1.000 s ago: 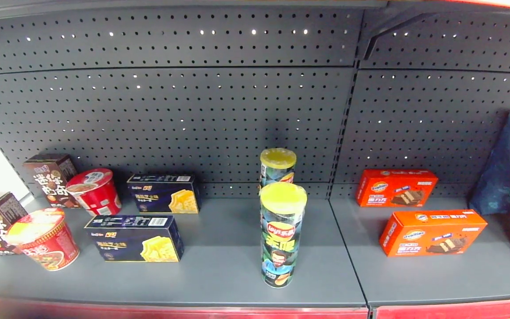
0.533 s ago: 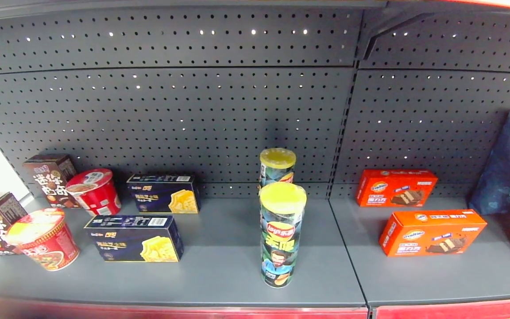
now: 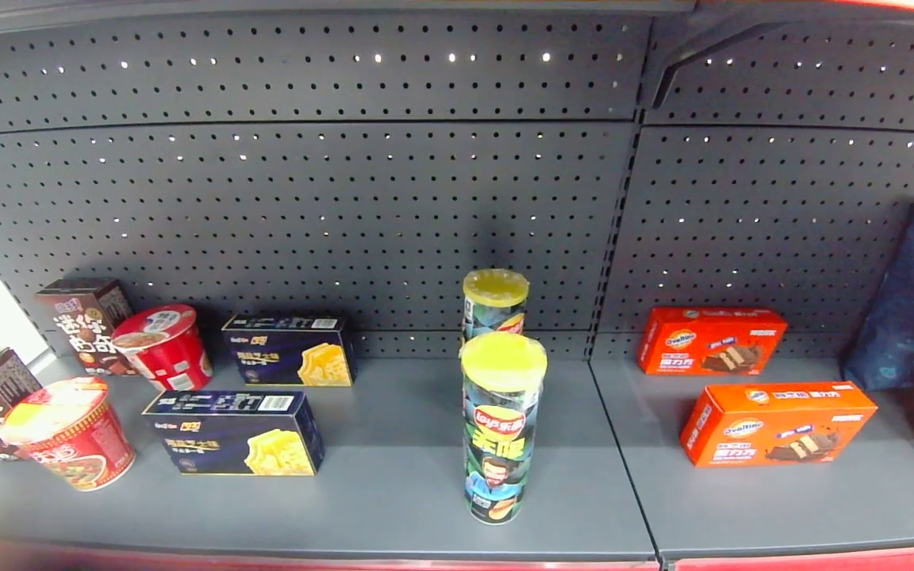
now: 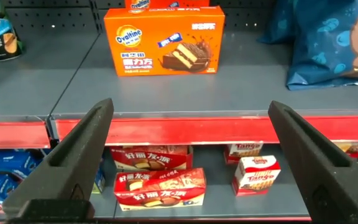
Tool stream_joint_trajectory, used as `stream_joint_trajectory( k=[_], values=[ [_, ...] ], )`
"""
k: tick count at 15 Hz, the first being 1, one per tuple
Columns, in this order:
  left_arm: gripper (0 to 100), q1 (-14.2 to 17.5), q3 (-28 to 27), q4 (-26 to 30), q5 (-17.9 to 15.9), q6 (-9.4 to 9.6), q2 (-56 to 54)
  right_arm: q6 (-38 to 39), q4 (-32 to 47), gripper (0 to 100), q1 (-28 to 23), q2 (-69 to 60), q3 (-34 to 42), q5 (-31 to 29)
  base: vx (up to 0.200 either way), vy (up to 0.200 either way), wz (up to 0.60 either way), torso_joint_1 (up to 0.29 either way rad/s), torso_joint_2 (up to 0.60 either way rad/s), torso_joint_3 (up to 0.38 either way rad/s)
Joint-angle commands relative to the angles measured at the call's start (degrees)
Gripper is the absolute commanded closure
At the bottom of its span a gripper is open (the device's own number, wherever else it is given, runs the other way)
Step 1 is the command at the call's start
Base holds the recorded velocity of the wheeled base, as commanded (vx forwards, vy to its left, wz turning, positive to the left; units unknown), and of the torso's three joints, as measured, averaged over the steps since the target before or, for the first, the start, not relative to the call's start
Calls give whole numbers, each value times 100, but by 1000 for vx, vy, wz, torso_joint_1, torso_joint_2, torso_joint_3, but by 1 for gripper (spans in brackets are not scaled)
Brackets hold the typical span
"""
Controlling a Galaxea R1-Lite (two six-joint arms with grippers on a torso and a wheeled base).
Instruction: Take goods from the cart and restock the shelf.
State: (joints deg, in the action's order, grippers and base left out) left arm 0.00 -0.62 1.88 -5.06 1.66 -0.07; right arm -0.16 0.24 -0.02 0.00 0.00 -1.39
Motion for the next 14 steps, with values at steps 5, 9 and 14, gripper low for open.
stream_joint_trajectory(
  k=[5, 9, 14],
  values=[
    [0, 0, 1, -3, 5, -16, 7, -2, 2, 0, 2, 9, 0, -2, 0, 0, 0, 0, 0, 0],
    [0, 0, 1, -3, 5, -16, 7, 7, 2, 0, 2, 9, 0, -2, 0, 0, 0, 0, 0, 0],
    [0, 0, 1, -3, 5, -25, 7, -2, 2, 0, 2, 9, 0, -2, 0, 0, 0, 0, 0, 0]
  ],
)
